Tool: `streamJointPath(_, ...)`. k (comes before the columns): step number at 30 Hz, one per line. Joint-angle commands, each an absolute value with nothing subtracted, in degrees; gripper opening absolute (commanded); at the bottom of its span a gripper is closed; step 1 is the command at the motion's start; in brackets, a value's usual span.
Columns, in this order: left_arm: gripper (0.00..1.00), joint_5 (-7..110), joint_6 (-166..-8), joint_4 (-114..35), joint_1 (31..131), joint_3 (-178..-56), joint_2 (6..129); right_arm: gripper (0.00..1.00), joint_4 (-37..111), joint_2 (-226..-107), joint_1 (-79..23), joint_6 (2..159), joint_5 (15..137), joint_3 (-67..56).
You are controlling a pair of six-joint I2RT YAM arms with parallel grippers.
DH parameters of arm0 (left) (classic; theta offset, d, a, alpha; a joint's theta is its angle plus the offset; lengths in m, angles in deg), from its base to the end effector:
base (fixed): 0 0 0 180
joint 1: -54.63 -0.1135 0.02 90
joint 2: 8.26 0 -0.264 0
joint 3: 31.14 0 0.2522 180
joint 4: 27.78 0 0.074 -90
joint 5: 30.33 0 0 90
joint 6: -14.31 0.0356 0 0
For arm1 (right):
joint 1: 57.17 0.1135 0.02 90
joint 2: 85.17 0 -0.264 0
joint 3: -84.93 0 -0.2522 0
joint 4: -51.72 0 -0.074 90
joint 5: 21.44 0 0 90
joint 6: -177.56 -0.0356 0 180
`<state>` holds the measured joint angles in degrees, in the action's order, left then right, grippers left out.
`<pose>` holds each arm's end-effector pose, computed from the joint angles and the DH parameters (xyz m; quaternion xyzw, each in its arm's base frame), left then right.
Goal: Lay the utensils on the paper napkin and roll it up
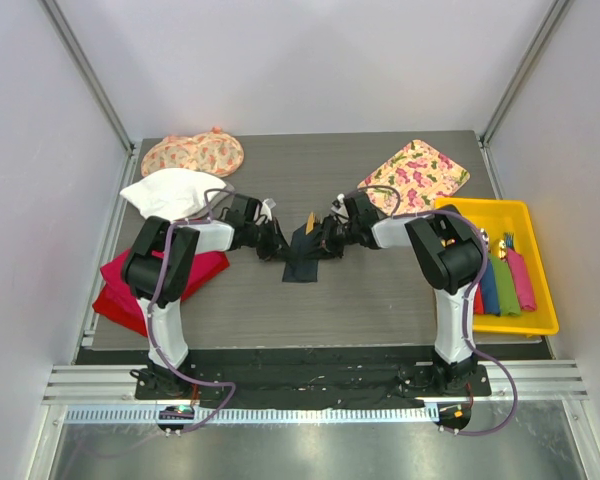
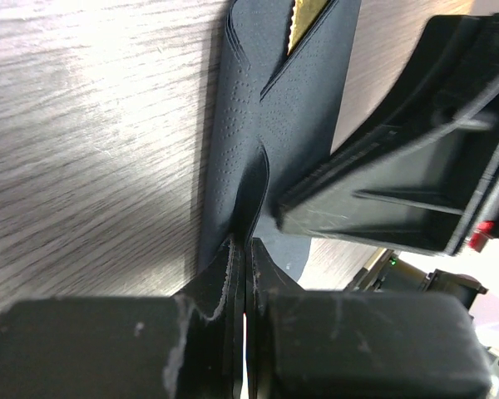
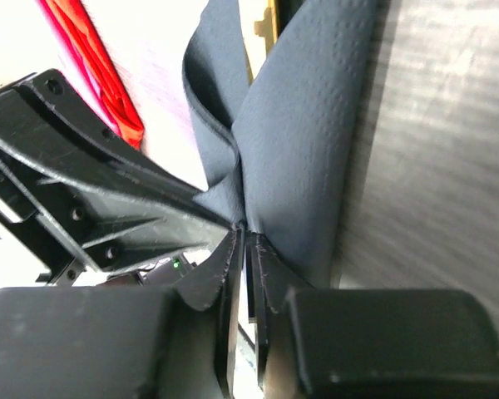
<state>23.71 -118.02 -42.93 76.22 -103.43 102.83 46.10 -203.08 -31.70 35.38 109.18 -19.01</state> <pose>0.3383 -0.1563 0.1187 -0.0689 0.9069 -0.4048 0.0943 0.3509 0.1928 0.1041 0.0794 0.8794 0.4652 0.0622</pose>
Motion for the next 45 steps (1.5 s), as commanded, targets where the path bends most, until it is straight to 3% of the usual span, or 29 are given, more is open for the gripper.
streamJointPath(1, 0.00, 31.4, -114.2, -48.0, 75.6, -104.1, 104.4, 0.18, 43.5, -197.9, -32.2, 36.7, 108.7, -17.2)
streamJointPath(7, 0.00, 31.4, -113.7, -48.2, 75.7, -104.3, 104.2, 0.19, 42.4, -196.1, -32.5, 37.2, 109.5, -18.9)
streamJointPath(30, 0.01, 24.7, -119.1, -41.7, 77.7, -102.9, 98.5, 0.02, 42.4, -202.1, -32.3, 36.9, 107.3, -22.2)
streamJointPath(45, 0.01, 19.2, -129.9, -30.5, 78.9, -100.4, 96.6, 0.01, 41.0, -202.4, -31.9, 37.8, 106.1, -21.7)
